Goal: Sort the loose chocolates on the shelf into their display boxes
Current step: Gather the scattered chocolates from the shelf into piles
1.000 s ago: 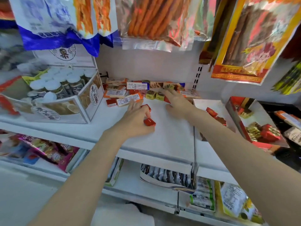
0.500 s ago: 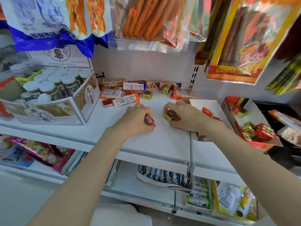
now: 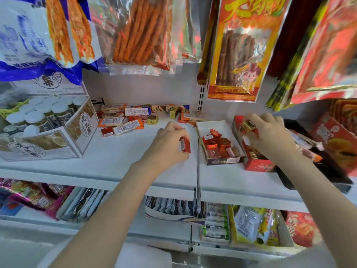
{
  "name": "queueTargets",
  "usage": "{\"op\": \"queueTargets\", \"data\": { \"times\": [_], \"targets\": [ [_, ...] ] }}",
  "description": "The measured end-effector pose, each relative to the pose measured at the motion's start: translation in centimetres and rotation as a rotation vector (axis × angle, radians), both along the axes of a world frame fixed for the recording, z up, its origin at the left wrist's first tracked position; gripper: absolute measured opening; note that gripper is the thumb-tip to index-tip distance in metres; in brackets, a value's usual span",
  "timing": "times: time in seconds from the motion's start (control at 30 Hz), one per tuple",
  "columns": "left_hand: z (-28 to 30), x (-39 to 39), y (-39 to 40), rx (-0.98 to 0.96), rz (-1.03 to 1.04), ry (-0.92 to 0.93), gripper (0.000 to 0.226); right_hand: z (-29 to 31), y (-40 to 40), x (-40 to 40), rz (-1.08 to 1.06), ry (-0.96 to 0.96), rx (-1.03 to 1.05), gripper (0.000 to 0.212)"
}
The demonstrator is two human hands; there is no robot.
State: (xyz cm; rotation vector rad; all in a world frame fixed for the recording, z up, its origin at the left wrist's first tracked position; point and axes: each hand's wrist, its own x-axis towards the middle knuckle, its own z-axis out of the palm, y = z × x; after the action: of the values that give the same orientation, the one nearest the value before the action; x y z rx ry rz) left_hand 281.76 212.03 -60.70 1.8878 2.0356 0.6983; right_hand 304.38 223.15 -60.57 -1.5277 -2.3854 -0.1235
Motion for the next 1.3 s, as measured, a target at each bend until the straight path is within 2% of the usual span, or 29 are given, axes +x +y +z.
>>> {"op": "queueTargets", "data": {
  "times": [0.1,0.23,0.43,0.6,0.73,0.83,0.9,1.0,1.2,1.3],
  "targets": [
    [0.5,1.5,0.3,0.050,-0.047,-0.034,0.033,-0.3,1.0,0.7,0.011,-0.004,-0.084,0.044],
    [0.4,2.3,0.9,0.054,-0.091,-0.085,0.034,-0.4,1.4,0.6,0.057,0.130,-0.132,0.053],
    [0.7,4.1,2.4,0.007,-0.168,-0.246,0.039,0.4,0.9,0.2,0.152,0.261,-0.123,0.045],
    [-0.7,5.9,4.0,-0.054,-0.198,-0.243,0.052,0.3,0.3,0.0,0.183,0.214,-0.159,0.046],
    [-1.4,6.3,4.7,-0.078,-0.117,-0.178,0.067,0.4,-0.1,0.1,0.207,0.215,-0.144,0.046],
    [-1.3,5.5,4.4,-0.060,-0.058,-0.117,0.062,0.4,-0.8,-0.3,0.345,0.163,-0.156,0.045],
    [-1.3,4.5,4.0,-0.037,0.000,-0.060,0.055,-0.1,-1.4,-0.8,0.416,0.048,-0.201,0.039],
    [-1.3,2.6,3.1,-0.023,0.089,0.012,0.049,-0.7,-1.8,-1.6,0.393,-0.063,-0.220,0.038],
    [-1.3,-1.3,0.7,-0.086,0.169,0.068,0.042,0.1,-1.4,-5.6,0.401,0.239,-0.199,0.040],
    [-1.3,-3.1,0.0,-0.117,0.209,0.067,0.041,0.3,0.8,-9.5,0.426,0.172,-0.240,0.043]
  ]
}}
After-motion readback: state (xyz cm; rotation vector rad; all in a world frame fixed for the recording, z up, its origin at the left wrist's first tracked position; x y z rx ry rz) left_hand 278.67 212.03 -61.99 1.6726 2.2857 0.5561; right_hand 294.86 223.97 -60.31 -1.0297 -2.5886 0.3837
